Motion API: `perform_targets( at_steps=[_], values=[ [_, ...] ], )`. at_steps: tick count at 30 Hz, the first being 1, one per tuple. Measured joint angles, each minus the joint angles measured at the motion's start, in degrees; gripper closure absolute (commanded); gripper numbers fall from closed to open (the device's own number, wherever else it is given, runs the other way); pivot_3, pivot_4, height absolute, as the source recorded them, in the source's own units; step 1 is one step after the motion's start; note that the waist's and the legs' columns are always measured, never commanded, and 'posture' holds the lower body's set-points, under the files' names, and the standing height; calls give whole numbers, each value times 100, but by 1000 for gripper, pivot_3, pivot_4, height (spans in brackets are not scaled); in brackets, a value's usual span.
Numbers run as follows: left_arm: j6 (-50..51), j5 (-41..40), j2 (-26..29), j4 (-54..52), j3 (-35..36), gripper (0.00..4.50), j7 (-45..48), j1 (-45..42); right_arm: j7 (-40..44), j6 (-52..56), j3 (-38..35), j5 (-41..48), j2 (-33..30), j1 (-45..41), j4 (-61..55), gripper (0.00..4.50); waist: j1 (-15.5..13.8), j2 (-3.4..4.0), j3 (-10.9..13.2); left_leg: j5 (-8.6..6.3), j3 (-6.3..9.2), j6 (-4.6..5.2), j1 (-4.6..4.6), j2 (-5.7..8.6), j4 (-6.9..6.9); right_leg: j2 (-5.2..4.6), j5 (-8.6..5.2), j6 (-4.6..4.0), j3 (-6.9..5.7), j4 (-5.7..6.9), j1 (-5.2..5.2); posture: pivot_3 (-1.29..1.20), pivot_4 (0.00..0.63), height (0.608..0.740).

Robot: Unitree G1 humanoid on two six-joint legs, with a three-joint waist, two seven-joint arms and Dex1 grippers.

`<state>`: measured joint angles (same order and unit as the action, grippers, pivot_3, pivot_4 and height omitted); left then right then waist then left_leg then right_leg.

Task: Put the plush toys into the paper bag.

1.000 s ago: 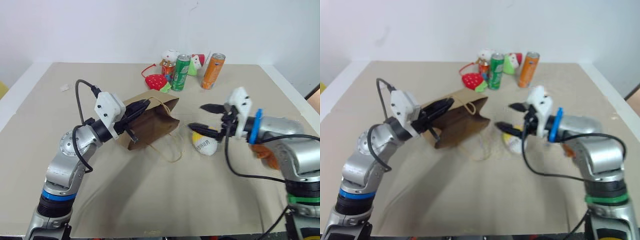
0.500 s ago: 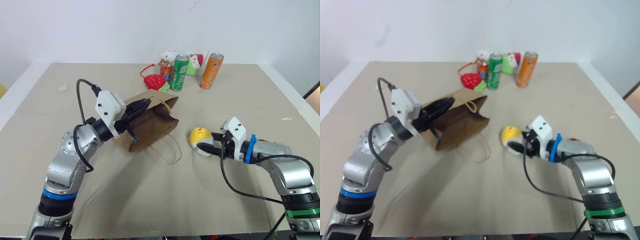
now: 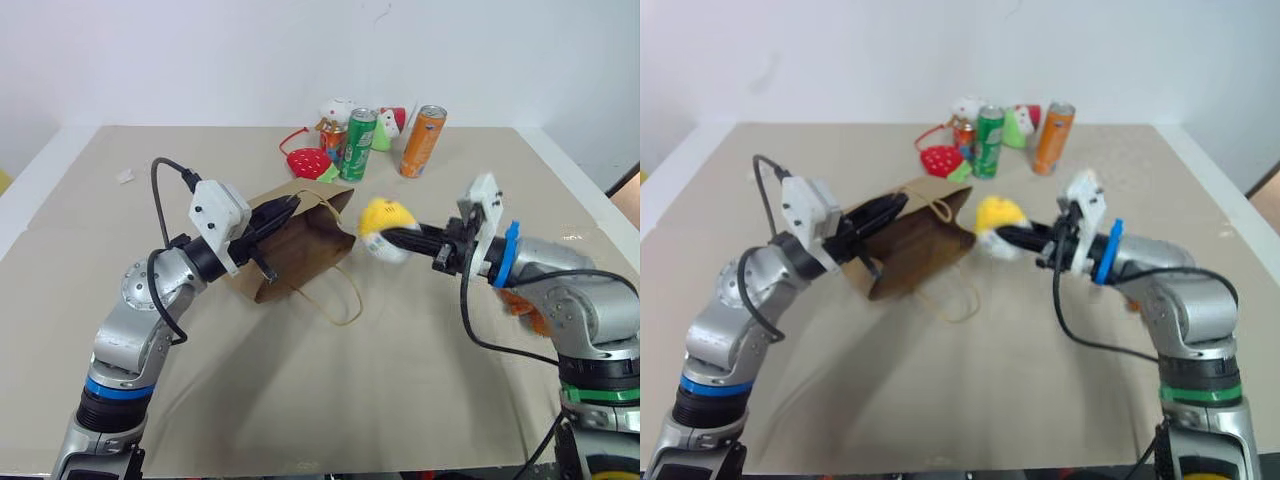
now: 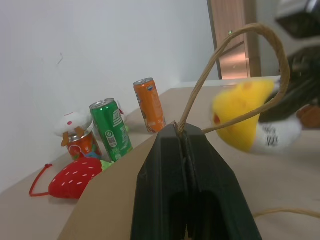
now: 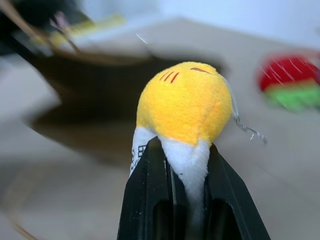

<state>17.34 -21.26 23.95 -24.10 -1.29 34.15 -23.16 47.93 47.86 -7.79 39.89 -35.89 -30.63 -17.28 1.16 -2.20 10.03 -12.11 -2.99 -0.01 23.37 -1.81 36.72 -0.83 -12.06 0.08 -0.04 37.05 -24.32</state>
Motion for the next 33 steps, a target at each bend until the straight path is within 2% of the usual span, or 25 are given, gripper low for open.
perform_targets(
  at_steps=[5,7,11,19,20,21,24,27,28,33],
  values=[
    [3,25,-63,1,-5,4500,-39,-4,-517,331,344,279,727,1,-150,4475,1,1,0,0,-7,0,2,6,2,-10,1,3,5,0,-1,0,150,740],
    [4,50,-153,8,-9,4500,-147,-39,-725,115,821,-66,1060,38,10,4475,1,-1,0,0,-8,1,4,9,5,-13,2,6,5,0,0,0,150,740],
    [4,56,-215,15,-15,4500,-173,-75,-826,-294,1182,-496,1319,-10,424,4475,1,-2,-2,1,-7,1,4,9,5,-12,3,6,4,0,-1,0,150,740],
    [16,59,-273,16,-56,4500,-226,-112,-1086,-1608,1895,-1743,2140,-823,2008,4475,14,-1,-1,1,-7,1,2,-1,2,3,4,-2,4,4,-7,0,150,740],
    [19,64,-273,15,-60,4500,-234,-112,-1099,-1794,1912,-1898,2227,-891,2228,3481,10,-1,-1,1,-7,1,3,0,2,0,4,-2,5,4,-7,0,150,740],
    [19,69,-273,14,-64,4500,-235,-112,-1085,-1835,1912,-1928,2257,-908,2293,3221,10,-1,-1,1,-8,1,4,1,2,-2,4,-2,5,4,-7,0,150,740],
    [21,92,-274,4,-87,4500,-238,-112,-815,-1824,1952,-1933,2207,-902,2246,1753,8,-1,-1,0,-10,2,7,5,2,-10,3,0,6,2,-7,0,150,740],
    [35,95,-264,-10,-99,4500,-239,-107,-509,-1487,1904,-1680,1865,-774,1664,265,5,-1,-1,-1,-8,3,11,7,3,-15,1,5,4,2,-7,0,150,740],
    [40,95,-263,-15,-101,4500,-238,-106,-425,-1282,1811,-1515,1704,-735,1395,49,-2,-1,-1,-1,-7,3,12,9,3,-17,1,5,2,1,-7,0,150,740],
    [50,96,-234,-19,-101,4500,-228,-79,-88,-435,995,-678,737,-502,421,49,-5,-1,-1,0,-6,3,9,11,4,-20,1,5,-1,1,-4,0,150,740]
  ],
)
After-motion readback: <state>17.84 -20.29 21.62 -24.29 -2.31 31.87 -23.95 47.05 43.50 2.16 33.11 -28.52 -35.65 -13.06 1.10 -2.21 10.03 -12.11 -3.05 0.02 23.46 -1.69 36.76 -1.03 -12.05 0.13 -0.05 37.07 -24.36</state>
